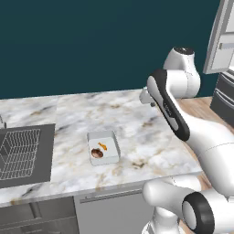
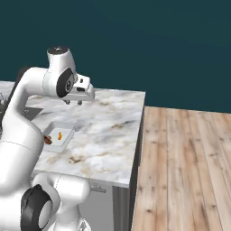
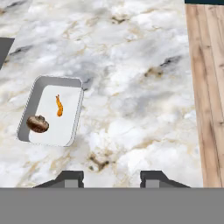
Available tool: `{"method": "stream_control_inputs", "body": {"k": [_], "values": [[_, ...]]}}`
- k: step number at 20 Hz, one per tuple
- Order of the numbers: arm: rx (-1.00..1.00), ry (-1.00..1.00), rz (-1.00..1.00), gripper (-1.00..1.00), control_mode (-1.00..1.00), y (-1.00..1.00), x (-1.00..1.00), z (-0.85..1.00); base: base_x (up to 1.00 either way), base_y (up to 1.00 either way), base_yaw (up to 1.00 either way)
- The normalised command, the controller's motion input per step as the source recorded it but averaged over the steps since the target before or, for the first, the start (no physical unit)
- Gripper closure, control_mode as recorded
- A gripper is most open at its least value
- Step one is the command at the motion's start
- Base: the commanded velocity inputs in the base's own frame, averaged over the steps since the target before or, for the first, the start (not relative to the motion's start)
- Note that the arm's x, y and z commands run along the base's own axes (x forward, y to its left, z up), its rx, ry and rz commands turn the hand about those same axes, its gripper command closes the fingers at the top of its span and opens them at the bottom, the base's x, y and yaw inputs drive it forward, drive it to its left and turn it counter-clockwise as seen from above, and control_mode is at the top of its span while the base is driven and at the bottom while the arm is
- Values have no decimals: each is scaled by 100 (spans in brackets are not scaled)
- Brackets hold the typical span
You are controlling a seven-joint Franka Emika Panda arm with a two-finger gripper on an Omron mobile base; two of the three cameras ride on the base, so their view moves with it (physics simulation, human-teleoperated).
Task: Place the tupperware on the second highest shelf of the fridge. Make space for the tupperware among the existing items by rearranging them on the shelves if needed. Close the fridge door when finished.
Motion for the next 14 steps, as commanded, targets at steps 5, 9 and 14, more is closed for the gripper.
{"method": "stream_control_inputs", "body": {"k": [5,9,14], "values": [[0,0,-1,-100,-100,7,-7,-27,0,0,0],[0,0,0,-100,-100,13,-6,-52,0,0,0],[0,0,0,-100,-100,4,0,-50,0,0,0]]}}
